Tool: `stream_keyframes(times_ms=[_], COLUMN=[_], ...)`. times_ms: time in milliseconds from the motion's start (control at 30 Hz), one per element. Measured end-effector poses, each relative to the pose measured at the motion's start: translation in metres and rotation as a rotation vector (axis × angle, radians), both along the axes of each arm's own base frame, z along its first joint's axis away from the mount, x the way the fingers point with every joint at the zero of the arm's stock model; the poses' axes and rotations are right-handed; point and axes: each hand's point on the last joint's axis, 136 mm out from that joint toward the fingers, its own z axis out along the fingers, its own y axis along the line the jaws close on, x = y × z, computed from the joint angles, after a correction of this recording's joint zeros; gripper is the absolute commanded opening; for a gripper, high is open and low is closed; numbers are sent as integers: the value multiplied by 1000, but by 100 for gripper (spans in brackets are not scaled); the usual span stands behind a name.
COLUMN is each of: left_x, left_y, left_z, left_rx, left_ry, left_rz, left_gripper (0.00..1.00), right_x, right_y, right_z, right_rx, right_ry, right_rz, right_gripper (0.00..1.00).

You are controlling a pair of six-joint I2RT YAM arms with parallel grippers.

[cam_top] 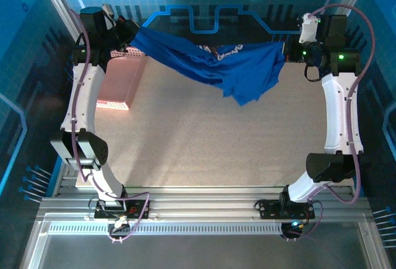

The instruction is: Fold and stack the t-shirts

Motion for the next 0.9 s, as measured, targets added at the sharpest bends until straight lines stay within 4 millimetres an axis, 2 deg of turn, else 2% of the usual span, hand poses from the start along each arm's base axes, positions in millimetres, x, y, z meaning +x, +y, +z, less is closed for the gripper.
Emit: stream_keyframes(times_ms=[100,167,300,367,467,533,633,800,900], left_x=[-4,-16,-53,-74,-95,-105,-117,-141,-155], left_y=[-3,-7,-14,-13,-4,3,15,31,35], left_z=[-14,-34,-88,-115,-147,-169,-199,-243,-262], left_rx=[-14,-26,-37,-42,-29,-10,7,25,22], left_ry=[8,44,139,197,277,337,432,559,607], left_rz=[-11,-23,-35,-22,24,70,147,256,296], left_gripper=[0,0,0,0,0,0,0,0,0], right_x=[-5,-12,-47,-65,-80,-83,-81,-68,-56], right_y=[13,21,28,20,-9,-29,-41,-39,-26], right_z=[2,-4,-31,-37,-41,-50,-72,-112,-133], right_rx=[47,77,126,151,174,185,200,228,217], right_ry=[5,26,119,152,175,195,257,367,427], right_rz=[63,102,125,95,-9,-85,-138,-146,-113], right_gripper=[1,1,0,0,0,0,1,4,6])
